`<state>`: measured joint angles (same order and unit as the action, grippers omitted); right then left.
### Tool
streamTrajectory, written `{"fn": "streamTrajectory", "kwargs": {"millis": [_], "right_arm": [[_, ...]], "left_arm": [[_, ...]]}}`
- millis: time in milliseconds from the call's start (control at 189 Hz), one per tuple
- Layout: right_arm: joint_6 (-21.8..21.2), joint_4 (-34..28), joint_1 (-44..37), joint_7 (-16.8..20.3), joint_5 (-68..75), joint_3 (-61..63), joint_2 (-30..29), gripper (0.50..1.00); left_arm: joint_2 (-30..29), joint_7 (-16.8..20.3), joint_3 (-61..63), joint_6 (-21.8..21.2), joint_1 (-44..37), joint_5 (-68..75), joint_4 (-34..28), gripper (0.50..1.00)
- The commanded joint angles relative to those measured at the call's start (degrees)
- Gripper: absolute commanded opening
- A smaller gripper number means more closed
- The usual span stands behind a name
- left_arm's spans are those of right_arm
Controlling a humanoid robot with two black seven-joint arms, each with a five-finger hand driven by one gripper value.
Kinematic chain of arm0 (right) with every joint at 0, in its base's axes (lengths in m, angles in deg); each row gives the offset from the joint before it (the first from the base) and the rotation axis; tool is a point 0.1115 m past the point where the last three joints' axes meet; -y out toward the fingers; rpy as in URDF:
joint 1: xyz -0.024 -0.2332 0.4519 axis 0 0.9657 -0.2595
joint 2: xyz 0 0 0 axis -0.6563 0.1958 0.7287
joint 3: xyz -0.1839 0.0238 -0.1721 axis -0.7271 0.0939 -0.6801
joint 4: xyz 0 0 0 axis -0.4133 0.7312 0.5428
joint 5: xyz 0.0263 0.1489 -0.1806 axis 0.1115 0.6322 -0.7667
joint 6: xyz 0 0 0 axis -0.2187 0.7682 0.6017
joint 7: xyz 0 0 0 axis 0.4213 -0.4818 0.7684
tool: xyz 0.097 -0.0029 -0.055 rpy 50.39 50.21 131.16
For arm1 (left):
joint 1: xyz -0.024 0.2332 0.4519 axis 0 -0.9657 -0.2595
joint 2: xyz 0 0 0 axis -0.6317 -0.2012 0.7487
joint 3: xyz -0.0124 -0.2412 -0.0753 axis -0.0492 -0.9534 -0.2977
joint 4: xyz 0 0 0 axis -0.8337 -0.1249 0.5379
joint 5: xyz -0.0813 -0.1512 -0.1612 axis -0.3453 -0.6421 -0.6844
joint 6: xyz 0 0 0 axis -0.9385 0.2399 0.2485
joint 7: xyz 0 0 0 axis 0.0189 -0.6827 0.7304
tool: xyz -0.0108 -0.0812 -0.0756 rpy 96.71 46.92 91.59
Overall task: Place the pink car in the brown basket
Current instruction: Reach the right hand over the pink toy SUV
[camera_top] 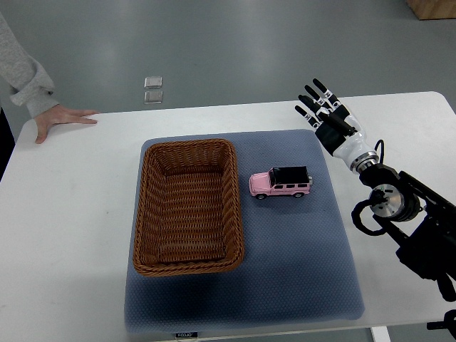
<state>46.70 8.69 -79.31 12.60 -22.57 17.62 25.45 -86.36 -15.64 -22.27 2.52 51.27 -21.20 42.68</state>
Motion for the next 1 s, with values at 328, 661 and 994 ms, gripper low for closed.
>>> {"fn": "streamTrajectory", "kwargs": {"millis": [328,661,994], "right_arm": [[-1.5,-2.4,-4.3,2.0,-13.3,-5.8,5.8,0.911],[-8.4,-9.0,-27.4,7.9,-43.3,-34.7,22.0,0.911],[-5.7,-10.3,-35.7,9.0,-50.8,-51.0,23.0,0.905]], "left_arm": [[0.0,0.1,0.0,0.0,0.4,0.0,0.2,1.0],[0.0,0.0,0.1,0.1,0.7,0.0,0.4,1.0],[0.0,0.0,0.1,0.1,1.0,0.0,0.5,1.0]]}}
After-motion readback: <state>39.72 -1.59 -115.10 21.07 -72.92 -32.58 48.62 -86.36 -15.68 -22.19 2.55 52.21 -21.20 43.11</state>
